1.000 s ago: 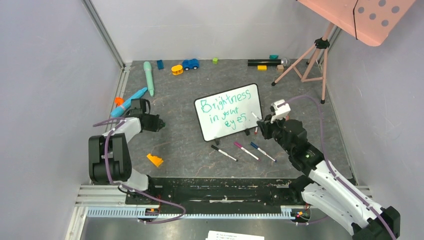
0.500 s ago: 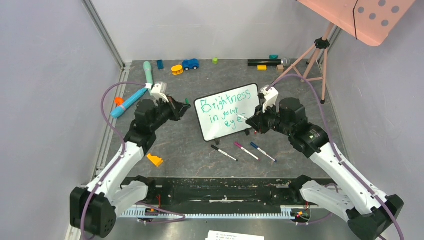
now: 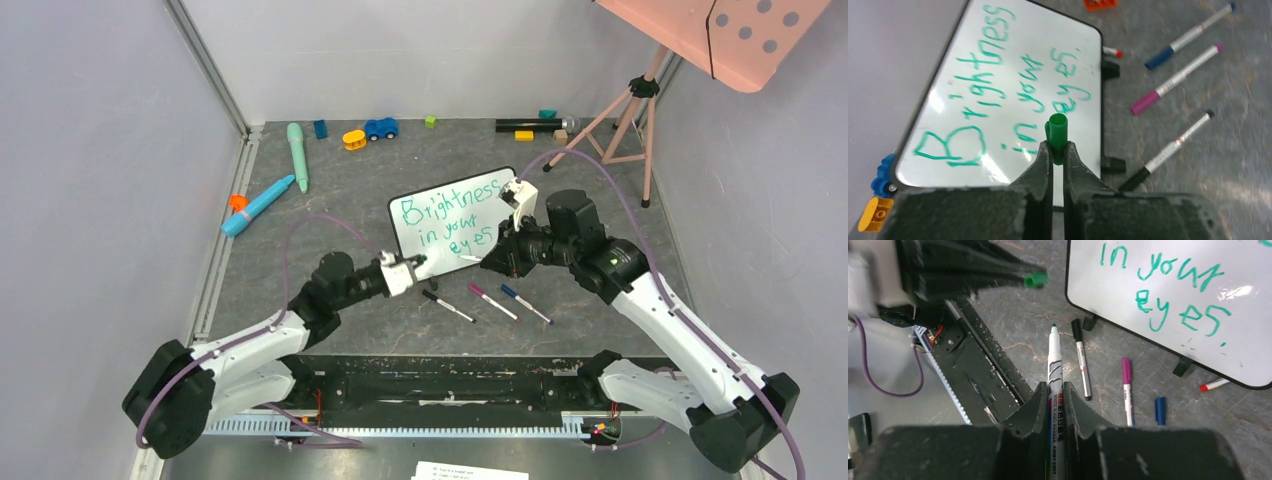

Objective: Write a sentence on the whiteboard
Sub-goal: Close the whiteboard marker at the center of the board.

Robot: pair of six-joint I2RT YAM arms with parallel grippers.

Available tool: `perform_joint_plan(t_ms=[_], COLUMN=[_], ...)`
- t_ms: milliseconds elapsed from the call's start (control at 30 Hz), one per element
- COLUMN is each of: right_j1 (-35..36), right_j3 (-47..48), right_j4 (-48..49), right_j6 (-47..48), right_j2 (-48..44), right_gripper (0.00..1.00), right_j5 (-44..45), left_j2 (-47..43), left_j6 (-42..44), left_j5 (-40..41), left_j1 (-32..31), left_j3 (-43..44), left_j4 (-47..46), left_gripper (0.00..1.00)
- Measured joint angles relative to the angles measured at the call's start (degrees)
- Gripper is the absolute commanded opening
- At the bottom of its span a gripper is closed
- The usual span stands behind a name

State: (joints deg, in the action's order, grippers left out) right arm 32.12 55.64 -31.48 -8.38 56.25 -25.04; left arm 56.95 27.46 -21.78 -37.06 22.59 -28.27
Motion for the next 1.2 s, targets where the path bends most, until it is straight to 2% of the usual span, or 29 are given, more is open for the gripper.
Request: perform_joint_plan(t_ms=[67, 200, 400, 700, 1200], right_j1=[0.0, 0.1, 2.6, 11.8, 14.1], right_j3=[1.0, 3.9, 4.5, 5.3, 5.6], right_j4=[-1.2, -3.8, -5.1, -4.9, -0.3], right_j6=[-0.2, -0.6, -0.9, -3.0, -4.6], right_j2=[1.3, 4.2, 6.1, 10.3, 12.7], right_gripper=[0.0, 0.0, 0.0, 0.0, 0.0], right_j5=[-1.1, -2.5, -2.0, 3.0, 5.9], left_j2=[0.9, 0.5, -2.8, -4.1, -3.3], left_j6=[5.5, 11.3, 12.8, 15.3, 15.5], left_j5=[1.1, 4.1, 5.5, 6.8, 8.2], left_j1=[-3.0, -4.8, -8.0, -10.7, -10.7], left_j3=[-4.5, -9.4, -14.3, -14.8, -14.7], left_j4=[-3.5, -7.7, -12.1, -11.1, -10.0], left_gripper=[0.02, 0.02, 0.02, 0.02, 0.02])
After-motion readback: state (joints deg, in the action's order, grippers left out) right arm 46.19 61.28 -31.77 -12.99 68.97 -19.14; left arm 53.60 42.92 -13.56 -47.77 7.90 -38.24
